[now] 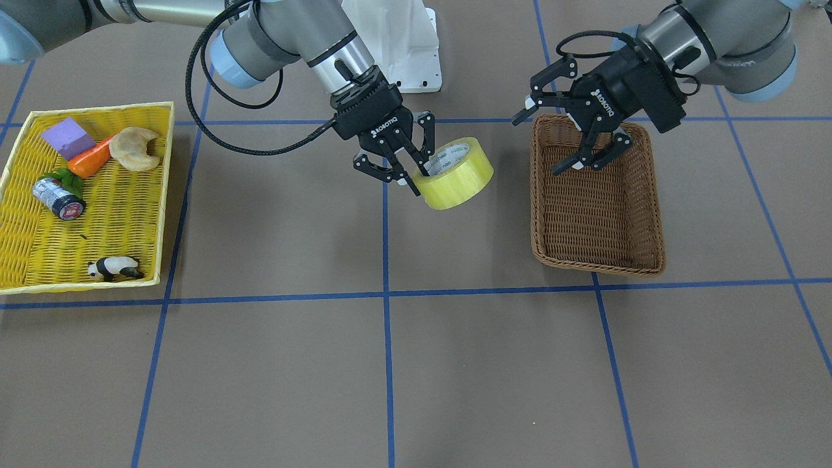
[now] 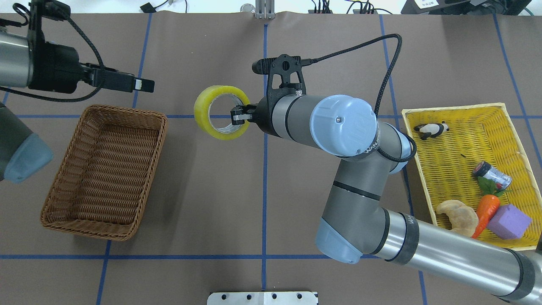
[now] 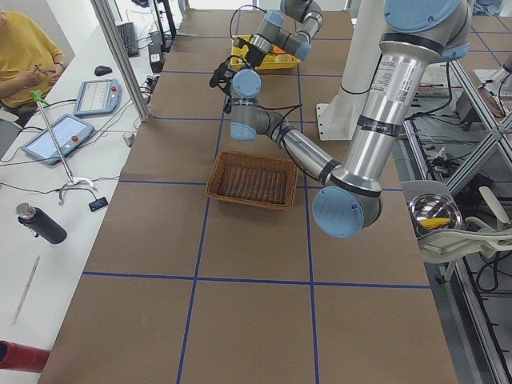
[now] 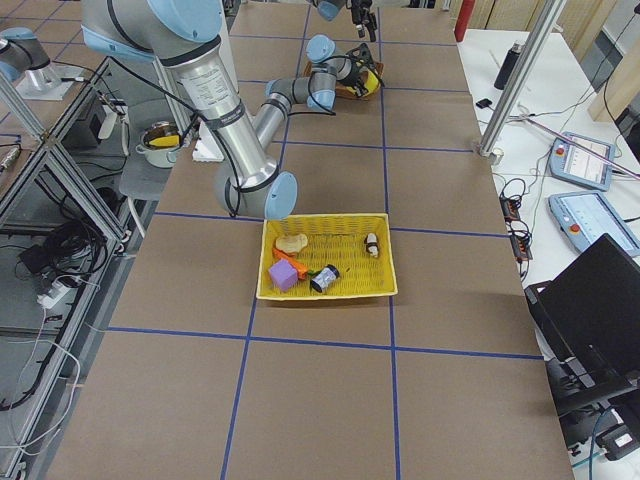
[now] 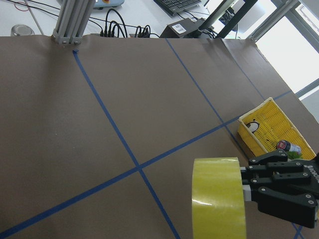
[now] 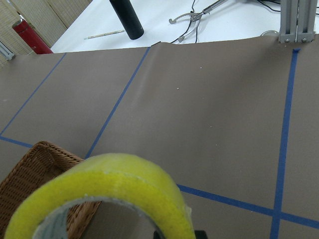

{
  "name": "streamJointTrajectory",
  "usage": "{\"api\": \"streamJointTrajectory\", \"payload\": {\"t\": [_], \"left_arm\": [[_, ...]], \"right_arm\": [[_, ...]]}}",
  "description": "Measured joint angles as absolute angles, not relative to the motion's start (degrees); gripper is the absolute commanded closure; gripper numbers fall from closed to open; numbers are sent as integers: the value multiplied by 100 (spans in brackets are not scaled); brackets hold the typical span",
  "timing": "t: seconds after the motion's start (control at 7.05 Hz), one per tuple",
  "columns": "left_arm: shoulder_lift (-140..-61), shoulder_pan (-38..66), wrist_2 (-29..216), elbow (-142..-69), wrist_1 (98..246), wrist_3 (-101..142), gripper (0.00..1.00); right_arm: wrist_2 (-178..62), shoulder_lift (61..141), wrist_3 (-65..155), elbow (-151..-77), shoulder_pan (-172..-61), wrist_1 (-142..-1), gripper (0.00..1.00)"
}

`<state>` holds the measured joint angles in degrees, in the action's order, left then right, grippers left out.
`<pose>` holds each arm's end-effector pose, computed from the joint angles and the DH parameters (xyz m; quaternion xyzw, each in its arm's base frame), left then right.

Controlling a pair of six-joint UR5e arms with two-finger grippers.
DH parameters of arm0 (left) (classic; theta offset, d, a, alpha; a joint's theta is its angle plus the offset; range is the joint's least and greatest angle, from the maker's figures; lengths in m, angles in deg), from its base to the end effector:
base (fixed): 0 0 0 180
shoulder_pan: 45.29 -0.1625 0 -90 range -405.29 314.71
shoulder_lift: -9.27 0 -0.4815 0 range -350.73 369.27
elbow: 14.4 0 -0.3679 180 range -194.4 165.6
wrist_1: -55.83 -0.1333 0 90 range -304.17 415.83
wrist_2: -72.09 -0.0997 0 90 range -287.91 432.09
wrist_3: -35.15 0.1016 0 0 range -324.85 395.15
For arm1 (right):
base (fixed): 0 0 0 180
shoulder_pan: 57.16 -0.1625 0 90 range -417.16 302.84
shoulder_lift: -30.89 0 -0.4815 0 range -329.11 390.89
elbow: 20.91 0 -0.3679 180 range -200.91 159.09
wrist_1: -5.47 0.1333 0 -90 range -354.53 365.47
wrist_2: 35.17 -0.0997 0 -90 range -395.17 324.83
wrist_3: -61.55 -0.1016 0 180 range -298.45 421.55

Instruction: Move tape to another basket

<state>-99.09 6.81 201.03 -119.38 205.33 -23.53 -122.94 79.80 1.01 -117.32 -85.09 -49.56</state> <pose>0.2726 -0.4632 0.3138 0.2829 0.6627 0.1203 0.6828 -0.5354 -0.4392 0.1686 0.3293 -0.5711 0.0028 0.7520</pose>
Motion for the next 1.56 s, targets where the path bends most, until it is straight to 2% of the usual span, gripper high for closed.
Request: {"api": "streamJointTrajectory", "payload": {"t": [0.99, 1.13, 1.28, 1.42, 1.56], "left_arm": [[-10043, 332, 19813, -11837, 20517, -2295, 2], [-10068, 307, 19813, -11824, 20518, -2295, 43], [-10093, 284, 19813, -11807, 20522, -2304, 99], [-10106, 267, 19813, -11788, 20524, -2327, 100], [-10109, 255, 19814, -11781, 20523, -2346, 100]], "right_arm": [[-12282, 7743, 99, -11688, -8365, -4902, 100], [-12280, 7727, 100, -11689, -8359, -4902, 100], [-12280, 7711, 100, -11689, -8352, -4902, 21], [-12278, 7696, 100, -11689, -8345, -4898, 0], [-12268, 7696, 95, -11695, -8331, -4886, 0]]}}
